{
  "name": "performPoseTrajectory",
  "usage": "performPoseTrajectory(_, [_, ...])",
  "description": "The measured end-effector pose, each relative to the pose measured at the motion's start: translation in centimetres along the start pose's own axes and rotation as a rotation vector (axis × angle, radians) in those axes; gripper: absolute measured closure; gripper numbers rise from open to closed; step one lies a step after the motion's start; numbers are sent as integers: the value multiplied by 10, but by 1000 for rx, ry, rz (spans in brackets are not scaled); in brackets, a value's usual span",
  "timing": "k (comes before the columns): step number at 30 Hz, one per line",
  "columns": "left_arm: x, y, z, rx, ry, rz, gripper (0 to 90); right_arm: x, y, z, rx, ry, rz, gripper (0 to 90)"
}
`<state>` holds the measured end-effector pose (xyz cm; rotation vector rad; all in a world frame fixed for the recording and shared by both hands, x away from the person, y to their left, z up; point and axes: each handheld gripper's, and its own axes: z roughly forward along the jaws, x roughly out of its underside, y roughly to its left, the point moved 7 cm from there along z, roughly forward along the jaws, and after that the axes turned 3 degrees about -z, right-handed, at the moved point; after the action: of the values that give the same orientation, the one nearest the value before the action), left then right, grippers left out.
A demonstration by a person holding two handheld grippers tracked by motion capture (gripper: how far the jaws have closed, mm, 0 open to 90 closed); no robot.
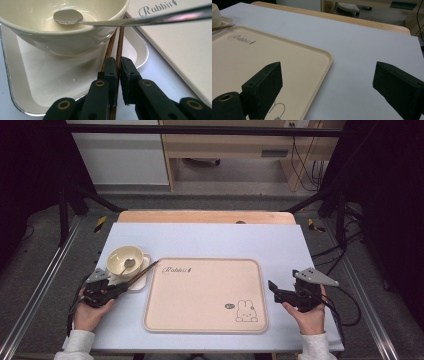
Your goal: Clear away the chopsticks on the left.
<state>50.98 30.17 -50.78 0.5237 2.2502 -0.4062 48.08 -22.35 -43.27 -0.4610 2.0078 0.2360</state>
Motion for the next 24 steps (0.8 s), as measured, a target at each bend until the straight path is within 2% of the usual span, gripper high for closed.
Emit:
performPoseTrajectory(2, [0, -2, -1, 15, -1, 4, 849, 0, 0, 0, 0, 0, 1, 90])
performPoseTrajectory(6, [0, -3, -2, 12, 8, 9, 851, 0, -1, -1, 1, -2, 1, 90])
performPoseTrajectory(9, [-1, -4, -5, 17, -8, 8, 852, 0, 0, -1, -1, -2, 3, 88])
performPoseTrajectory(16, [-3, -8, -11, 12, -31, 14, 853, -1, -2, -2, 1, -5, 3, 81])
performPoseTrajectory(24, [-2, -16, -17, 6, -33, 28, 853, -1, -2, -3, 3, -6, 3, 76])
